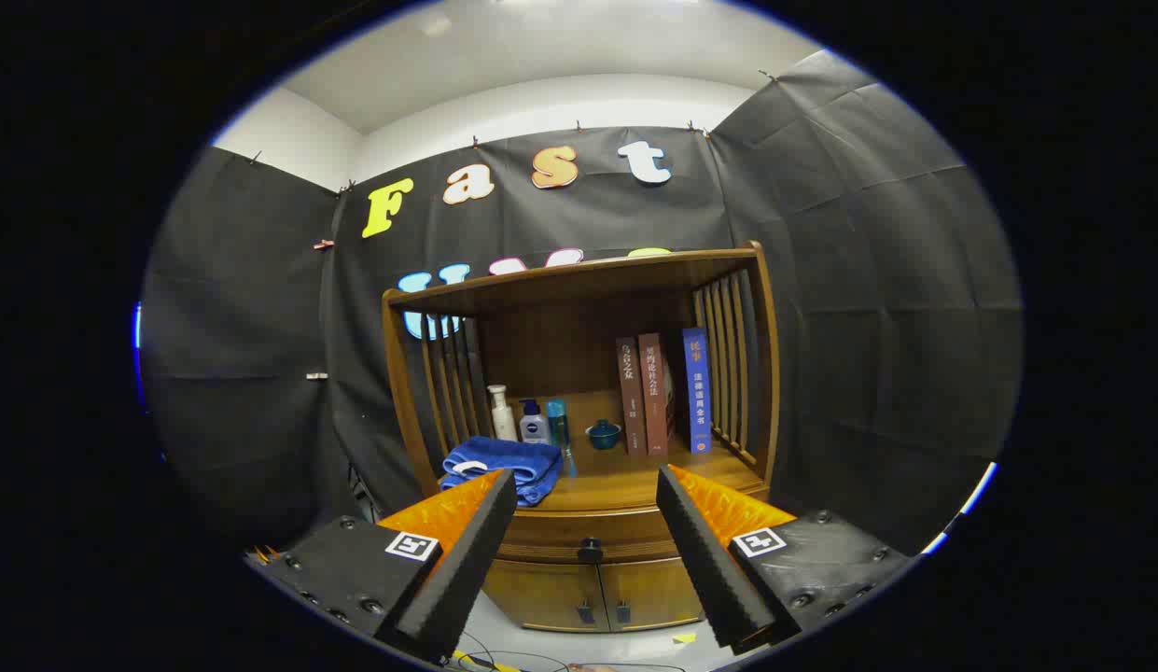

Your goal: Pull open the drawer, take out the items inside it, and place them on the countertop above the cabinet.

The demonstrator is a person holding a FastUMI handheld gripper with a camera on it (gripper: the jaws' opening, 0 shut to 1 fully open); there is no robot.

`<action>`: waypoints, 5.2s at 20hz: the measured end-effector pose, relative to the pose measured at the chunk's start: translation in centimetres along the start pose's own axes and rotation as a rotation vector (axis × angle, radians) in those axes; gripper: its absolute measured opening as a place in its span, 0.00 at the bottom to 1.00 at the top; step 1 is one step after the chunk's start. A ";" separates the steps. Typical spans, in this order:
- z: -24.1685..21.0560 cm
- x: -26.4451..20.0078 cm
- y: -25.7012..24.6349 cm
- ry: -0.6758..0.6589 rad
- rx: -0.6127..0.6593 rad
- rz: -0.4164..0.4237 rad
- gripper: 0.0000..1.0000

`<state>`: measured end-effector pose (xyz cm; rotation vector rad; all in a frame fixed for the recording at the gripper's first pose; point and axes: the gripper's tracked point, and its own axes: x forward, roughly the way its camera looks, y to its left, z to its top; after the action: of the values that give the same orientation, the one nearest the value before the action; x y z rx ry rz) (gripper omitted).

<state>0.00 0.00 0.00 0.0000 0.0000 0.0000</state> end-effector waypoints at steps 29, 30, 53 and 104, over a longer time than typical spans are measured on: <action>-0.8 0.3 0.7 0.010 -0.070 -0.041 0.99; -1.3 0.7 0.8 0.017 -0.069 -0.037 0.99; -20.2 15.8 2.2 0.283 -0.029 0.004 0.99; -29.5 3.5 0.8 0.577 -0.107 -0.044 0.28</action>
<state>3.50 0.81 -29.48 -0.1066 0.5769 -0.0435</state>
